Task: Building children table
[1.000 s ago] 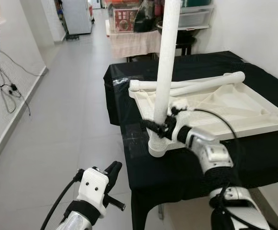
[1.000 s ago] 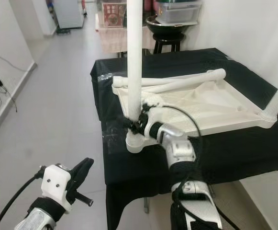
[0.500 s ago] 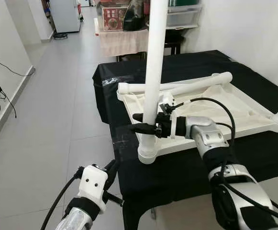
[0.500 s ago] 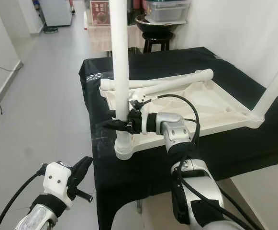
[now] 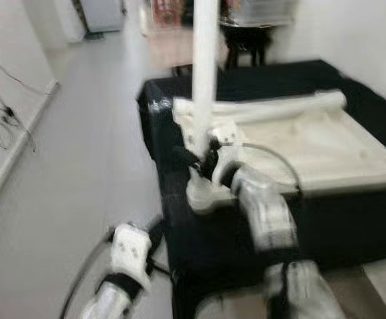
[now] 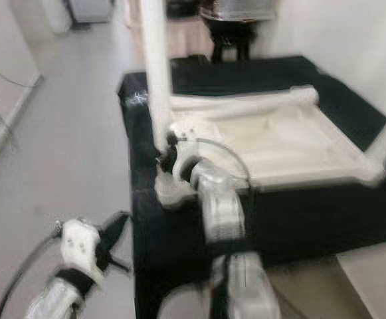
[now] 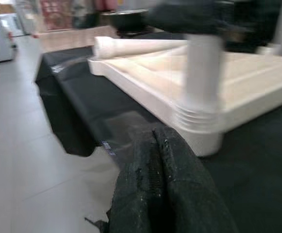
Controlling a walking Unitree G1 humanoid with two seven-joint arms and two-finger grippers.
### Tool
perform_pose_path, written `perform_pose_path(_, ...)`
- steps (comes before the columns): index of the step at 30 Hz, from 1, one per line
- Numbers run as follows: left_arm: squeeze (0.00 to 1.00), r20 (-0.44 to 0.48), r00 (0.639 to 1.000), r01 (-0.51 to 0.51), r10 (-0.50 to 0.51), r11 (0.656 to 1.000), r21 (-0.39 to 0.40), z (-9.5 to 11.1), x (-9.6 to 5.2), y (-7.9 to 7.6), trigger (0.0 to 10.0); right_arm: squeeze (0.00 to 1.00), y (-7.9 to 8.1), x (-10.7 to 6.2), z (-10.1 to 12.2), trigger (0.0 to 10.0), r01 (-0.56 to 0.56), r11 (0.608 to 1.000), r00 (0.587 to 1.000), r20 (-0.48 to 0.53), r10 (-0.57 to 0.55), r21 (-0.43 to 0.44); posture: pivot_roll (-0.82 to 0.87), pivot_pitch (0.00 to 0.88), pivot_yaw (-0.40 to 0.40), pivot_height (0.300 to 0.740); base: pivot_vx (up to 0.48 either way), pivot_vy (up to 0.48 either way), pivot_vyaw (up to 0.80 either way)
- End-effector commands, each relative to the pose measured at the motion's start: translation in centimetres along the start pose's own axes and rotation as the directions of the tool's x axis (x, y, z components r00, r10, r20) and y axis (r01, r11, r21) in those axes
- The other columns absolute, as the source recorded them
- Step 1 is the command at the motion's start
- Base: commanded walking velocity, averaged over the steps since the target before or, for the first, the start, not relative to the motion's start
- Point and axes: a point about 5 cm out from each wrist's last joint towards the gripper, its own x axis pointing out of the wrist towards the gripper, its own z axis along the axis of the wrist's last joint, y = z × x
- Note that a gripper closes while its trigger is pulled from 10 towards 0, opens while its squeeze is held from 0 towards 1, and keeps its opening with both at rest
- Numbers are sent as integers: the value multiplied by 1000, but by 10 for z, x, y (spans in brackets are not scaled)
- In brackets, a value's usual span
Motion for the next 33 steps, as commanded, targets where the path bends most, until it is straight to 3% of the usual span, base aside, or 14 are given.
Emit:
perform_pose_path(1,0,-9,1000,2,-2,1000,8,-2,0,2,10000,0,16,-7,-42,0,-26,996,982,-183,42,89,-35,66,34,740,0,0,0)
perform_pose_path(2,0,-9,1000,6,-6,1000,-3,-2,0,1,10000,0,-5,0,-40,0,31,995,979,-203,-11,93,-21,64,15,740,0,0,0)
perform_pose_path(9,0,-6,1000,0,0,1000,2,-1,0,0,10000,0,-2,0,-33,0,98,987,974,-217,-69,124,-12,61,12,740,0,0,0)
perform_pose_path(10,0,-5,1000,-3,3,1000,3,-1,0,0,10000,0,2,-1,-28,10000,76,990,976,-210,-50,120,-5,61,14,740,0,0,0)
perform_pose_path(11,0,-5,1000,-3,3,1000,3,-1,0,0,10000,0,2,-1,-28,10000,76,990,976,-210,-50,120,-5,61,14,740,0,0,0)
perform_pose_path(12,0,-6,1000,-4,4,1000,2,-1,0,0,10000,769,2,0,-22,10000,44,993,981,-193,-23,109,-8,58,15,740,0,0,0)
perform_pose_path(13,0,-6,1000,-3,3,1000,0,-1,0,1,10000,1000,2,3,-17,10000,0,994,985,-173,19,107,-8,58,15,740,0,0,0)
perform_pose_path(19,0,-8,1000,3,-3,1000,-5,-2,2,1,10000,1000,0,18,9,10000,-298,946,951,-47,306,124,-4,50,17,740,0,0,0)
perform_pose_path(20,0,-9,1000,4,-4,1000,-6,-3,3,1,10000,1000,3,19,19,10000,-488,869,872,-7,490,87,0,46,15,740,0,0,0)
perform_pose_path(23,0,-9,1000,4,-4,1000,-6,-3,3,1,10000,988,4,17,21,10000,-551,832,834,-3,552,63,4,42,12,740,0,0,0)
perform_pose_path(24,0,-10,1000,4,-4,1000,-6,-4,4,1,10000,169,8,16,21,10000,-645,763,764,-6,645,44,12,33,13,740,0,0,0)
perform_pose_path(26,0,-10,1000,4,-4,1000,-6,-4,4,1,10000,169,8,16,21,10000,-645,763,764,-6,645,44,12,33,13,740,0,0,0)
perform_pose_path(28,0,-11,1000,3,-4,1000,-4,-5,5,1,10000,0,11,16,19,10000,-756,654,653,-36,756,26,21,25,12,740,0,0,0)
perform_pose_path(33,0,-11,1000,3,-3,1000,-3,-5,5,1,10000,0,11,17,18,10000,-782,622,620,-48,783,36,21,25,12,740,0,0,0)
